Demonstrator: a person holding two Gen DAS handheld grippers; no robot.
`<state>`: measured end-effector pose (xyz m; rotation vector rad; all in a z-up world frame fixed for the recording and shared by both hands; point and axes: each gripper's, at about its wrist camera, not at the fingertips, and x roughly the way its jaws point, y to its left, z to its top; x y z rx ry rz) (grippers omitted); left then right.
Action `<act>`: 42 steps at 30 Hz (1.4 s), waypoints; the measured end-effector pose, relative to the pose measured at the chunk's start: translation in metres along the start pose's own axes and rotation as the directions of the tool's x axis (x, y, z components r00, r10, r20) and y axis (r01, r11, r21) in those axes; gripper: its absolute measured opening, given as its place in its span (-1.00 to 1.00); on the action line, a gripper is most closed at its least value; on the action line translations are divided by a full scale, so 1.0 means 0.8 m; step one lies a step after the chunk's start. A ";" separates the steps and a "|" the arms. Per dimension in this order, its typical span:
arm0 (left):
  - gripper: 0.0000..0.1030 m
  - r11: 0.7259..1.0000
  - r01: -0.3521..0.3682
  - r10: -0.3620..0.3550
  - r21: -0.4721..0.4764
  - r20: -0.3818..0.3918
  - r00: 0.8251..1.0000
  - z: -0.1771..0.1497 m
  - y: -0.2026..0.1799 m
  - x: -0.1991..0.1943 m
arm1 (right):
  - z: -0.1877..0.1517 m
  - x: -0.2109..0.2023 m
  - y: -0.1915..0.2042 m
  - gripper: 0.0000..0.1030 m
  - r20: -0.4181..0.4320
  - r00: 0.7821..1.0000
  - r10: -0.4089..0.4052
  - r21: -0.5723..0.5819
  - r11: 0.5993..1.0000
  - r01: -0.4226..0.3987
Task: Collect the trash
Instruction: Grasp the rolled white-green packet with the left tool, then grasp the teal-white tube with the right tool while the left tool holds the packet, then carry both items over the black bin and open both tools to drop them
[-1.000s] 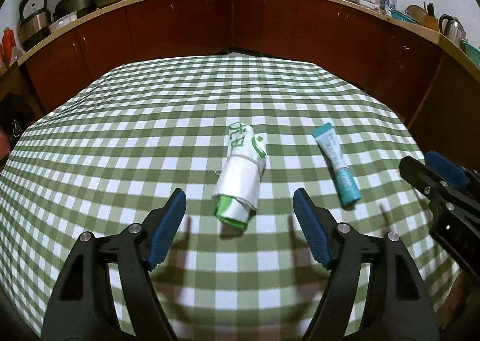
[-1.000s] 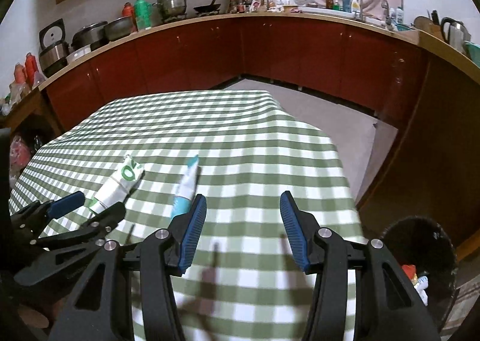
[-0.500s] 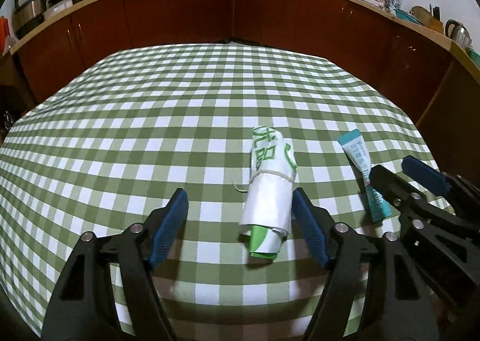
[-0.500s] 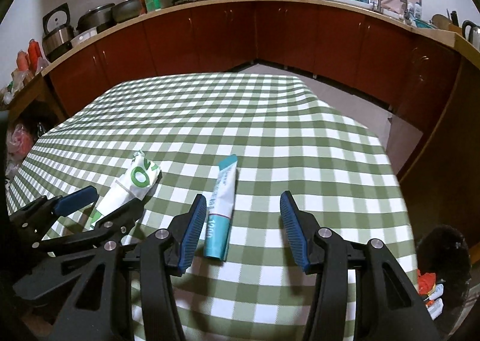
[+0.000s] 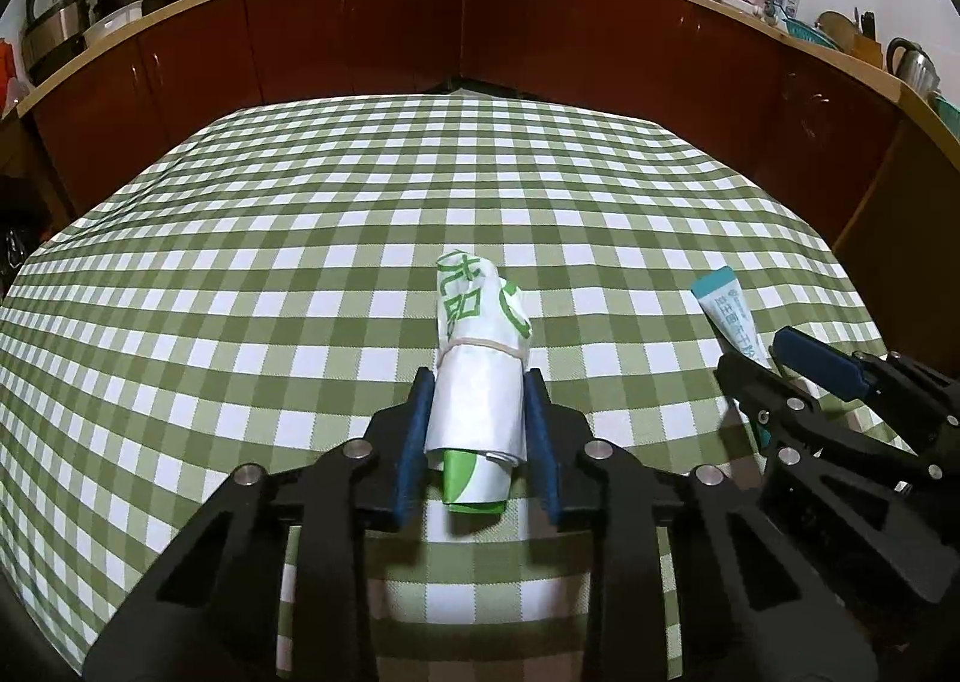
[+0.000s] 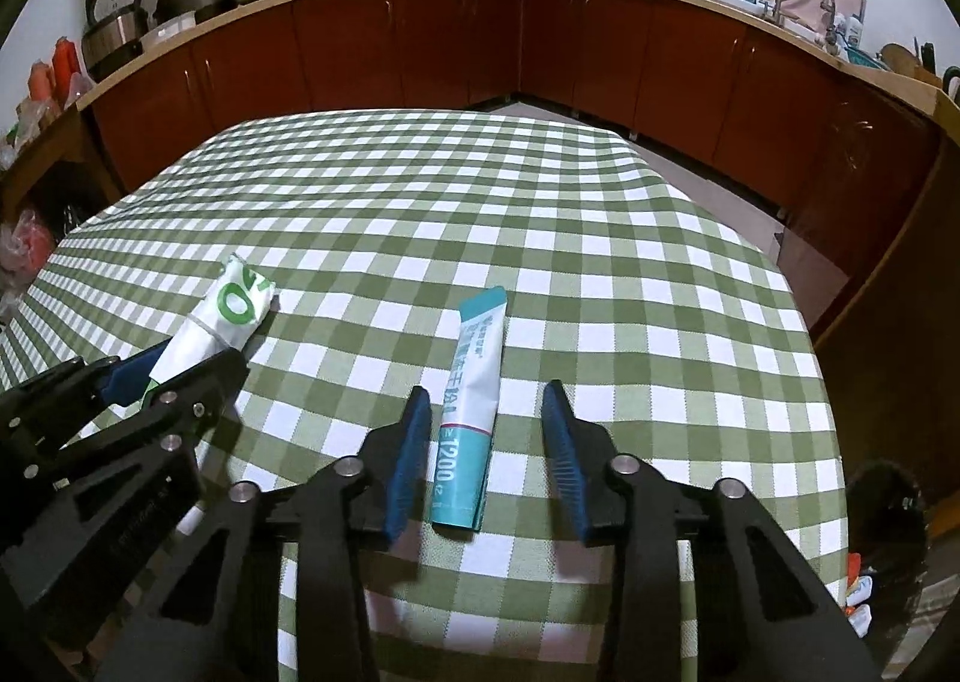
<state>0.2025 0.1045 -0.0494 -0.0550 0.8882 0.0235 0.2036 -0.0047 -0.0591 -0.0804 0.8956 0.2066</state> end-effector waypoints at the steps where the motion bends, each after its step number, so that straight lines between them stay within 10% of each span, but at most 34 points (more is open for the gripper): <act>1: -0.45 1.000 0.002 -0.002 0.000 0.000 1.000 0.000 0.001 0.000 | 0.000 0.000 0.000 -0.34 0.000 1.000 0.001 -0.003 1.000 -0.001; 6: -0.49 1.000 0.007 -0.007 0.000 0.001 1.000 0.000 0.003 -0.001 | 0.000 -0.001 0.007 -0.64 0.003 1.000 0.007 -0.018 1.000 -0.007; 42: -0.52 0.995 0.101 -0.102 0.024 0.078 0.992 -0.070 -0.079 -0.103 | -0.093 -0.126 -0.078 -0.66 0.135 0.989 -0.063 0.103 0.993 0.049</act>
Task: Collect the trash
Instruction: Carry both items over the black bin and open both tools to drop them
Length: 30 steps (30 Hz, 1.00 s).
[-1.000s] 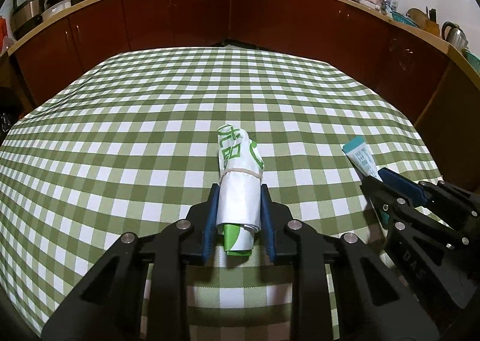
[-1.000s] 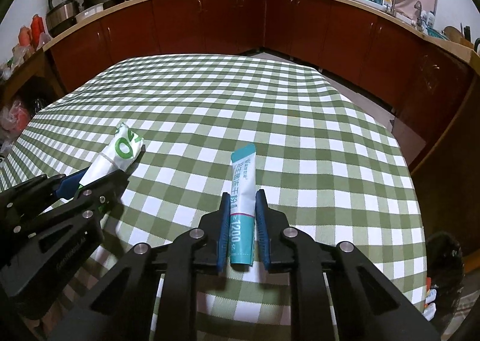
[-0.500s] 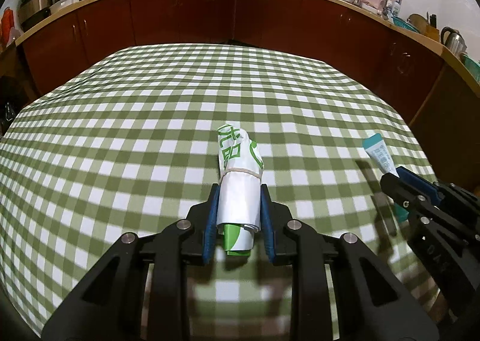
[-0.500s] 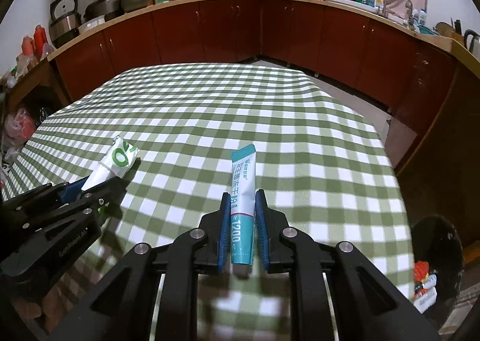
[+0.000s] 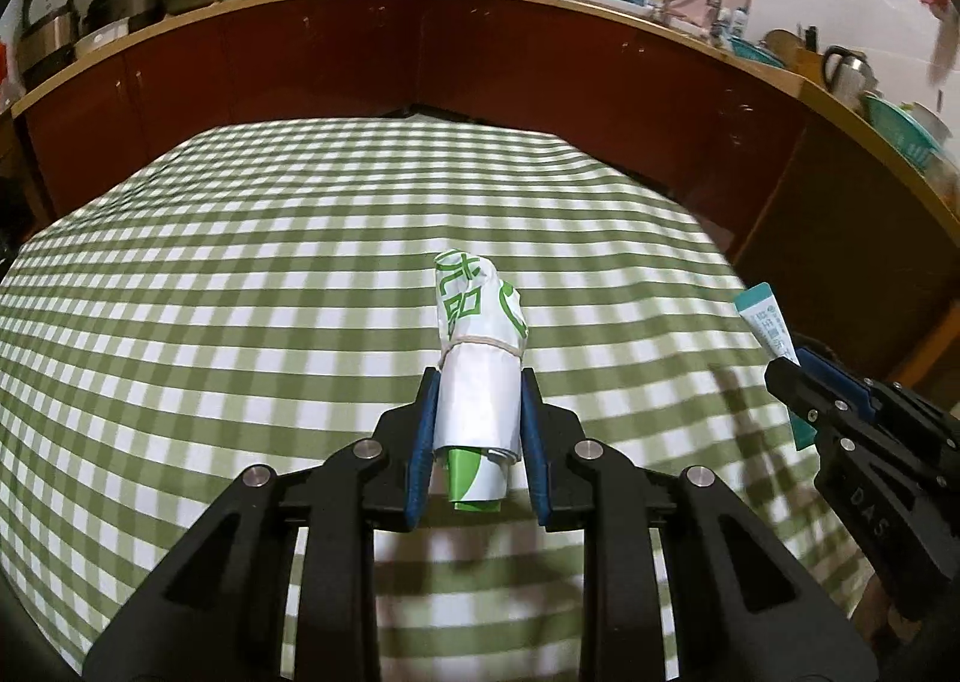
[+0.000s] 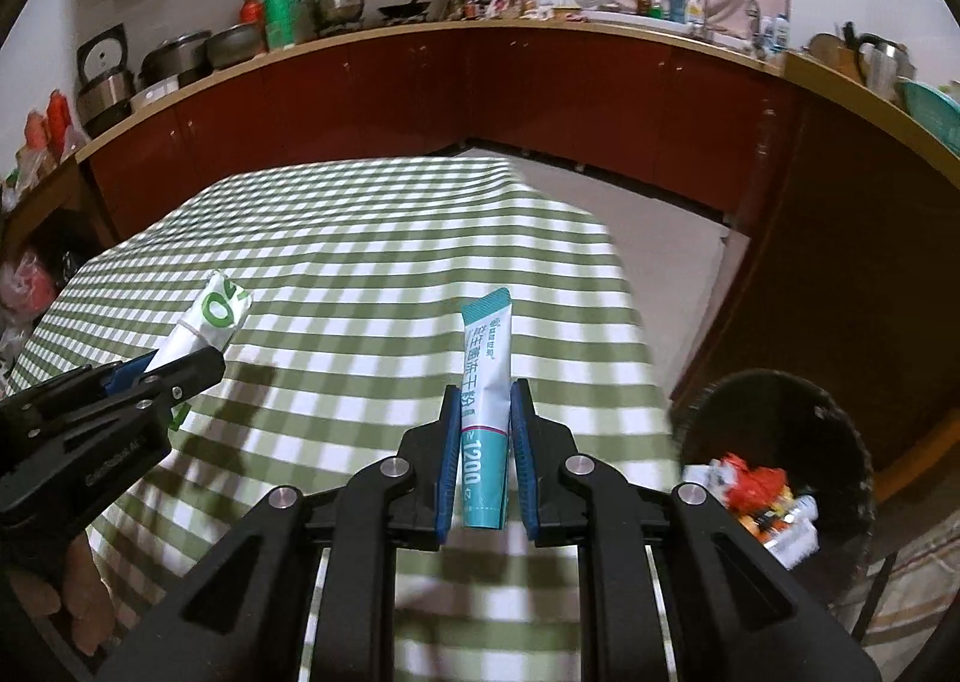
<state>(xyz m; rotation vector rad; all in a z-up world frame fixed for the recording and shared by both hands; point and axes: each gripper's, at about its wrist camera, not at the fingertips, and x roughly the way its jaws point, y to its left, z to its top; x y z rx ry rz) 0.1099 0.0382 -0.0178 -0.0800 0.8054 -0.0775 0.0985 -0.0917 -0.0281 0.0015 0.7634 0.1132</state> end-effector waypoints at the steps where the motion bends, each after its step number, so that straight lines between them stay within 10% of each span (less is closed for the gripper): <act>1: -0.52 1.000 0.004 -0.004 0.007 0.004 1.000 -0.001 -0.007 -0.002 | -0.002 -0.005 -0.007 -0.66 0.007 1.000 -0.007 0.008 1.000 0.007; 30: -0.51 0.951 0.200 -0.207 0.237 0.008 0.978 -0.011 -0.237 0.009 | -0.065 -0.084 -0.202 -0.66 0.070 0.967 -0.246 0.231 0.947 0.224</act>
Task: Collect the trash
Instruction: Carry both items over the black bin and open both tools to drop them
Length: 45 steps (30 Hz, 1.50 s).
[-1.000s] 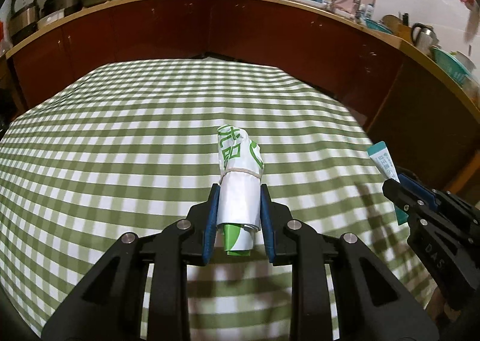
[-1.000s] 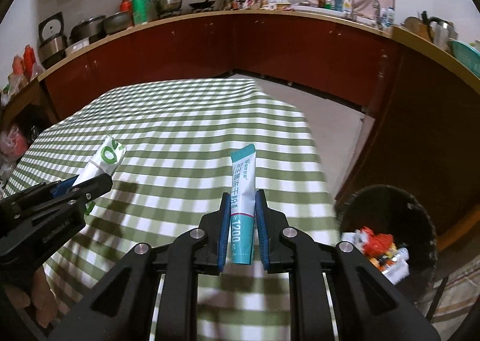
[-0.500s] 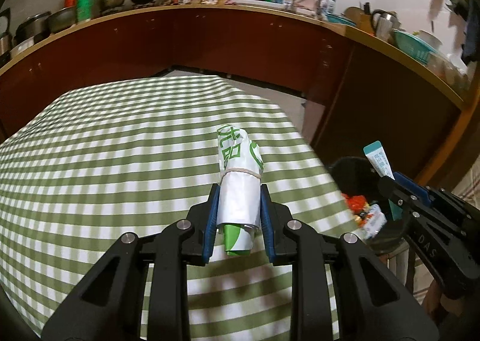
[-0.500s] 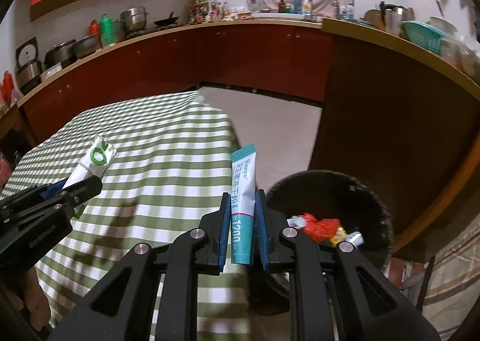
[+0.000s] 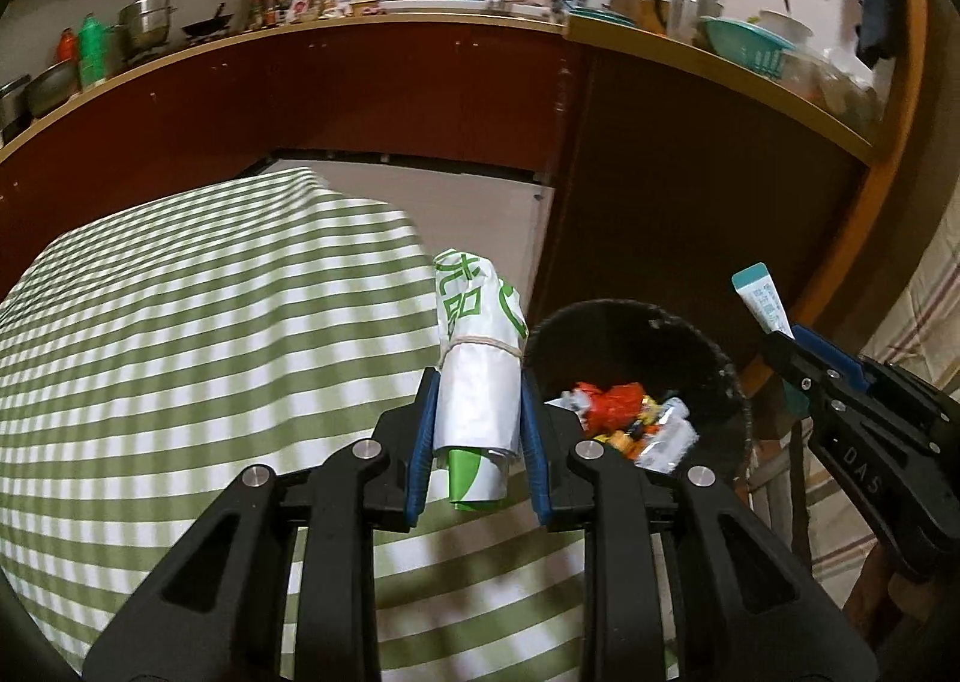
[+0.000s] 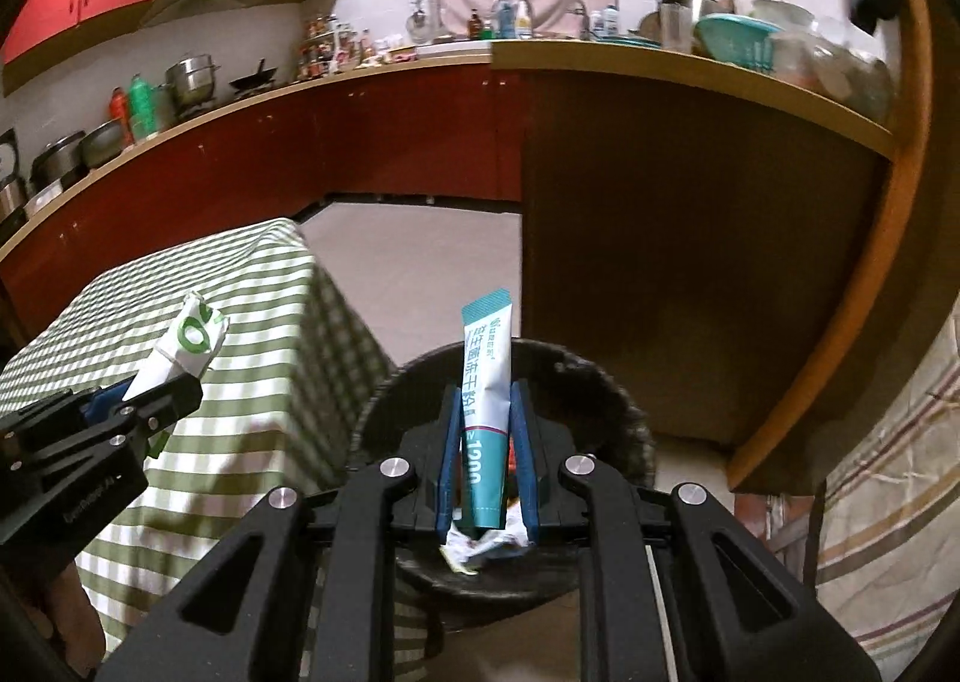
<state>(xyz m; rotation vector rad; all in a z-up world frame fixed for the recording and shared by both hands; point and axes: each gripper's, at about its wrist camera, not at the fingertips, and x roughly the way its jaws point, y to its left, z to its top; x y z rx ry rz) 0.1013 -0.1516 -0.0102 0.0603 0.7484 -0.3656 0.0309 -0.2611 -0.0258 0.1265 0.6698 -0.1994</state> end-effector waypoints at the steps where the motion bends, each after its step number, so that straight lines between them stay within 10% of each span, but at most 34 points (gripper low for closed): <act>1: -0.51 1.000 0.005 -0.005 0.005 -0.002 1.000 0.001 -0.006 0.004 | -0.001 0.001 -0.006 -0.66 -0.001 1.000 -0.006 0.006 1.000 0.006; 22: -0.48 0.998 0.008 -0.005 0.065 -0.038 0.999 0.020 -0.083 0.094 | 0.000 0.052 -0.043 -0.66 -0.003 1.000 -0.012 0.058 0.998 0.012; 26: -0.10 0.999 0.007 -0.004 0.039 -0.066 0.998 0.022 -0.080 0.106 | 0.000 0.066 -0.050 -0.46 -0.014 1.000 -0.009 0.084 0.996 0.010; 45: 0.20 0.999 -0.021 0.022 0.042 -0.033 0.999 0.023 -0.076 0.088 | 0.003 0.040 -0.057 0.10 0.024 0.997 -0.067 0.096 0.993 0.064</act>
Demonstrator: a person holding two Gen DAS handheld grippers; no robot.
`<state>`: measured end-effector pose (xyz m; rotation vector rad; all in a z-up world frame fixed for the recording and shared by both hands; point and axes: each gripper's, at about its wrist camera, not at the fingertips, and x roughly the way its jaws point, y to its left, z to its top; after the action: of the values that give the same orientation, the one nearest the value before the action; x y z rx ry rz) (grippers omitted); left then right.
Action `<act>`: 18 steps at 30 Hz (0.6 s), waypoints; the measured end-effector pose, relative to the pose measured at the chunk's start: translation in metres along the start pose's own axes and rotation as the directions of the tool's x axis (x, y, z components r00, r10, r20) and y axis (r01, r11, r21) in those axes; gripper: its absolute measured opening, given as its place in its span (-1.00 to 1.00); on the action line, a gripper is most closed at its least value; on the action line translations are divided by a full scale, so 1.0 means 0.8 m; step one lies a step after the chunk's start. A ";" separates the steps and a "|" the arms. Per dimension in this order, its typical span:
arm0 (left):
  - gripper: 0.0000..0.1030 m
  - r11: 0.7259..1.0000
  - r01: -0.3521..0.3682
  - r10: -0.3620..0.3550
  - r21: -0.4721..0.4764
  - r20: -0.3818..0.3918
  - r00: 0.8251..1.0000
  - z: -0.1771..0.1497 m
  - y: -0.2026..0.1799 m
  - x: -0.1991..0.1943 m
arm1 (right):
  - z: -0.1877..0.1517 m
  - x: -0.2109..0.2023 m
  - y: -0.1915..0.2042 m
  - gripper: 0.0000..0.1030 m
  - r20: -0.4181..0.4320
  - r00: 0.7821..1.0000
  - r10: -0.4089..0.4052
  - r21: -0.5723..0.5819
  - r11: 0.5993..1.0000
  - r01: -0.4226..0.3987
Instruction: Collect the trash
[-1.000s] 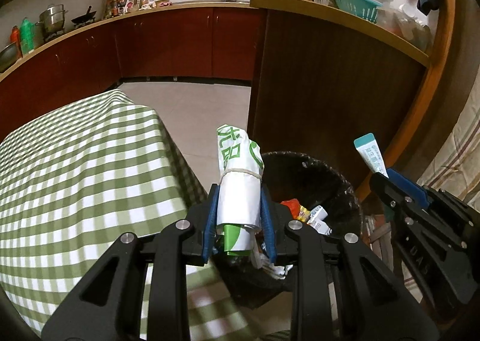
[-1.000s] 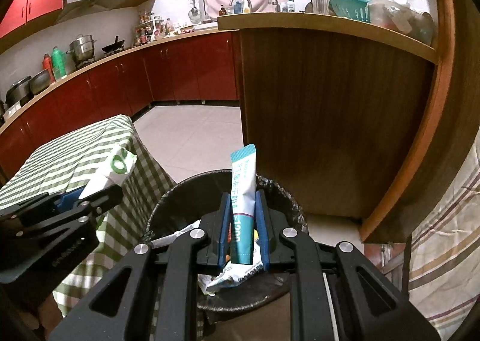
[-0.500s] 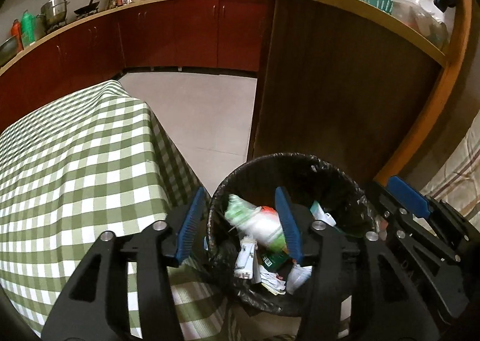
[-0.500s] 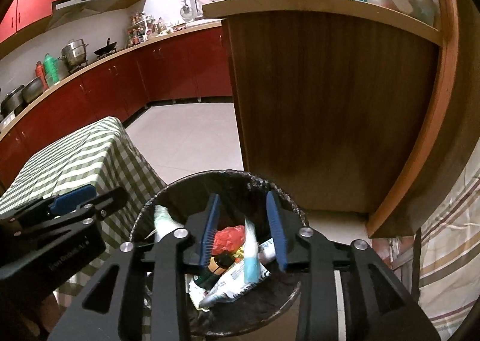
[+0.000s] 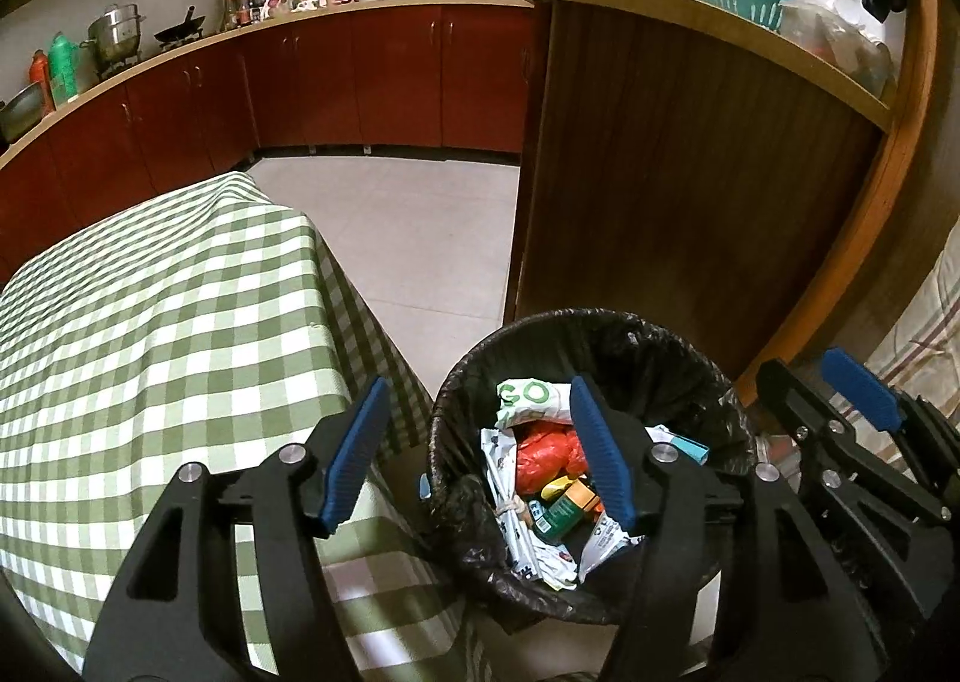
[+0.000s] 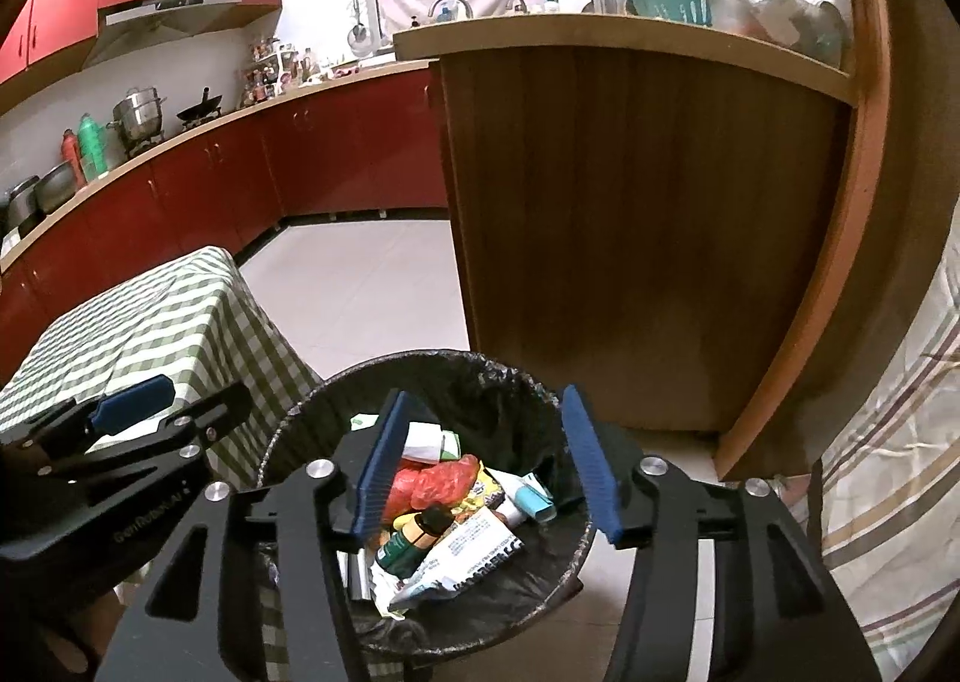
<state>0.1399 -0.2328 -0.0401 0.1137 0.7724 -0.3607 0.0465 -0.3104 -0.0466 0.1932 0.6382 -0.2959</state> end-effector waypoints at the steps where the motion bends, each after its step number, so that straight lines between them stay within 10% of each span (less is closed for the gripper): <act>1: 0.20 1.000 -0.001 0.001 -0.002 0.001 1.000 -0.001 0.002 -0.003 | 0.000 -0.001 0.000 0.13 0.002 1.000 -0.003 -0.001 1.000 0.003; 18: 0.50 0.999 -0.024 0.025 -0.040 0.041 0.999 -0.028 0.048 -0.075 | -0.010 -0.059 0.039 0.46 0.039 0.999 -0.021 -0.046 0.999 0.022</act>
<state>0.0990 -0.1755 -0.0153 0.0781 0.7362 -0.3235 0.0163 -0.2693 -0.0214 0.1356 0.6092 -0.3043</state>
